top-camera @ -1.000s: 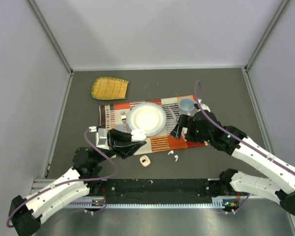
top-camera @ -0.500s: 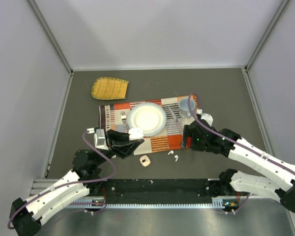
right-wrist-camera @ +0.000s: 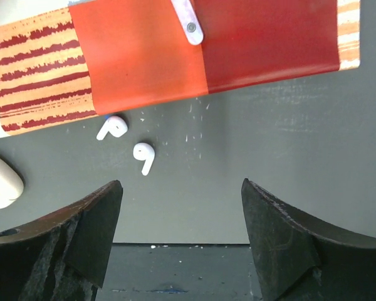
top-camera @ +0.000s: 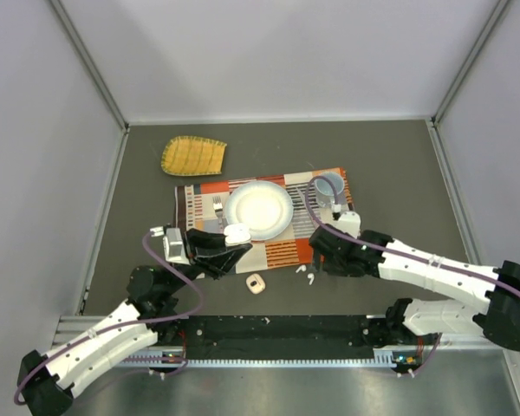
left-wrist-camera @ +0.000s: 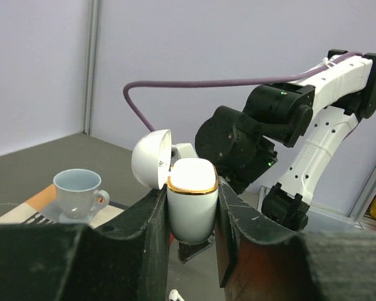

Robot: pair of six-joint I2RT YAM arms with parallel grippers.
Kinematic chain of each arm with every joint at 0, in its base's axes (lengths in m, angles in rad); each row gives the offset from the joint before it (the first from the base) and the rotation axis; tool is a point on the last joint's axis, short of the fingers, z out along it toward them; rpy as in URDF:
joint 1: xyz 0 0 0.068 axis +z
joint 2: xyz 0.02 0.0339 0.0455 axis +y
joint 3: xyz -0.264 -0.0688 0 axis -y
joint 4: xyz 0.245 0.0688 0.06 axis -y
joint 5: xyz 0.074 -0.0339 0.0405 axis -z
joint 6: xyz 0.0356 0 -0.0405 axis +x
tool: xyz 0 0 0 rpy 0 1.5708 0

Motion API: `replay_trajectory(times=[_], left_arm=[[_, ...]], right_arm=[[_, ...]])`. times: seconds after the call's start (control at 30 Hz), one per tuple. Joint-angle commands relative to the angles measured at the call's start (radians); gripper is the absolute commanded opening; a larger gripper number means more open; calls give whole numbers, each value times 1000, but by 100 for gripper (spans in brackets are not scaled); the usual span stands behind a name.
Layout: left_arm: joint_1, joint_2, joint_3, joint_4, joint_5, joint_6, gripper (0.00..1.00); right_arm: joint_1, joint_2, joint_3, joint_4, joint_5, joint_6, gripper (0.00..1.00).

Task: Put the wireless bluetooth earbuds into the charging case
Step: Pick up the right earbud from the center of the board.

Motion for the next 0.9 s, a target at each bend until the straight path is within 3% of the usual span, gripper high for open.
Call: replay_trajectory(times=[0.0, 0.2, 0.87], left_arm=[[-3, -17, -17, 52, -17, -3, 0], [-3, -44, -35, 45, -34, -9, 0], [-3, -64, -17, -15, 4, 64, 0]], right_arm=[[53, 35, 22, -6, 59, 110, 73], [67, 77, 27, 4, 59, 149, 61], [79, 249, 21, 181, -72, 65, 51]])
